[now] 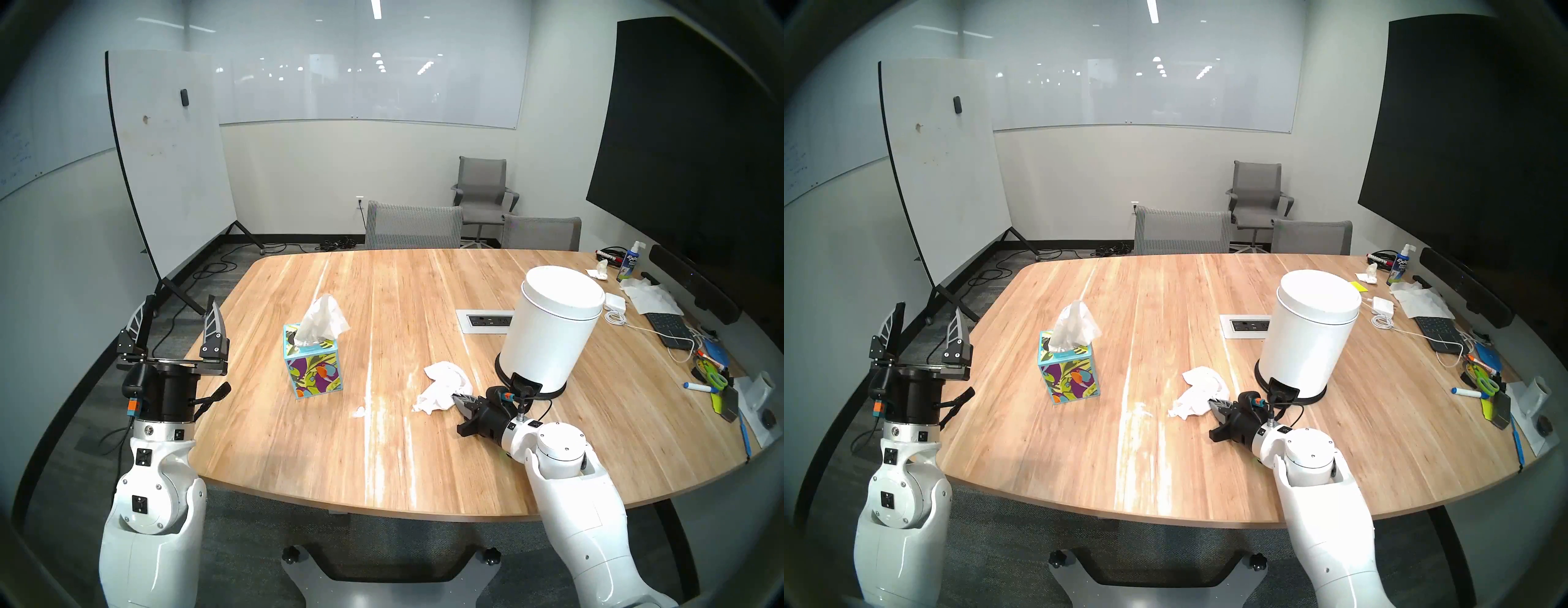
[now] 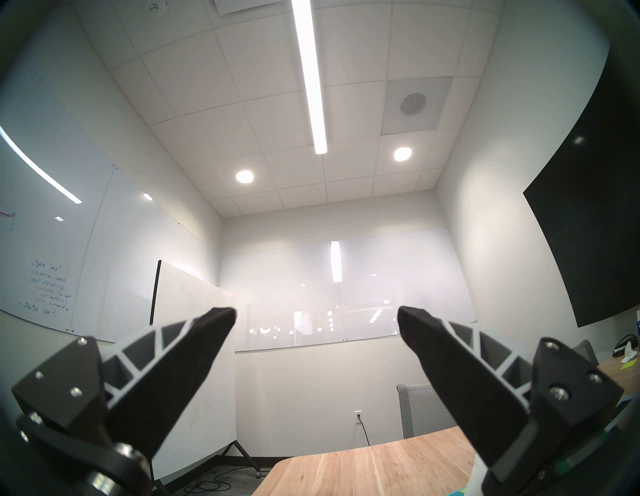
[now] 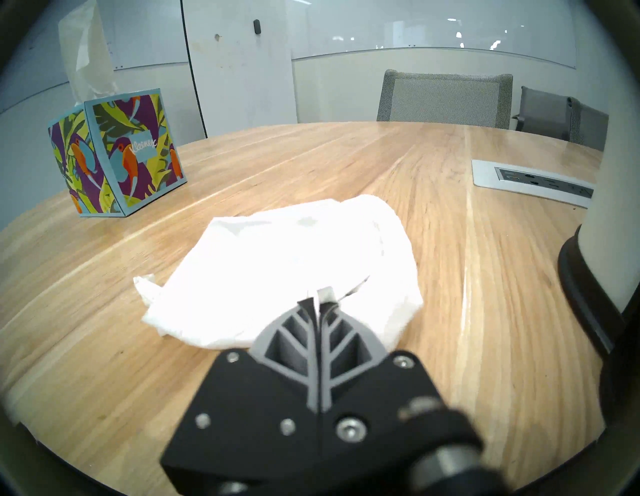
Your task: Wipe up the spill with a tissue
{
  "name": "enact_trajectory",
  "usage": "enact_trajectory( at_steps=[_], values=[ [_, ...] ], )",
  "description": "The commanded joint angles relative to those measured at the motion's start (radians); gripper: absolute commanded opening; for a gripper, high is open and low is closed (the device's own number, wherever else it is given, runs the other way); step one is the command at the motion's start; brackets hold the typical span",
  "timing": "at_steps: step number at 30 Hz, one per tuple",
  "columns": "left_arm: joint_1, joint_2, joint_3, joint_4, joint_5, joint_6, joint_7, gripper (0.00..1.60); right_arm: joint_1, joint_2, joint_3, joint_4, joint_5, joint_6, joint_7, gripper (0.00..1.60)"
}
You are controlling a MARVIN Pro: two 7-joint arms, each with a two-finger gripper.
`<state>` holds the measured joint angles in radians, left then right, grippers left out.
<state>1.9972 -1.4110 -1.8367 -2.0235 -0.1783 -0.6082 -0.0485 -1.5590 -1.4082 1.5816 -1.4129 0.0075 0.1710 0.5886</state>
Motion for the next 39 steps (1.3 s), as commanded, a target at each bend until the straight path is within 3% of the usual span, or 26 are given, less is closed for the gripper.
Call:
enact_trajectory(
  at_steps=[1,10,24,39],
  values=[
    [0.002,-0.002,-0.002,-0.017,0.0,-0.007,0.001,1.6,0.046,-0.046,-0.058,0.06,-0.021,-0.003,-0.012,0.0],
    [0.002,-0.002,-0.002,-0.017,0.001,-0.007,0.001,1.6,0.075,-0.077,-0.07,0.089,-0.016,-0.038,-0.036,0.0],
    [0.001,-0.002,-0.001,-0.017,0.0,-0.007,0.001,1.6,0.013,-0.095,-0.055,-0.102,0.004,-0.071,-0.064,0.0],
    [0.002,-0.002,-0.002,-0.017,0.001,-0.007,0.001,1.6,-0.085,-0.102,-0.053,-0.282,0.003,-0.041,-0.102,0.0]
  ],
)
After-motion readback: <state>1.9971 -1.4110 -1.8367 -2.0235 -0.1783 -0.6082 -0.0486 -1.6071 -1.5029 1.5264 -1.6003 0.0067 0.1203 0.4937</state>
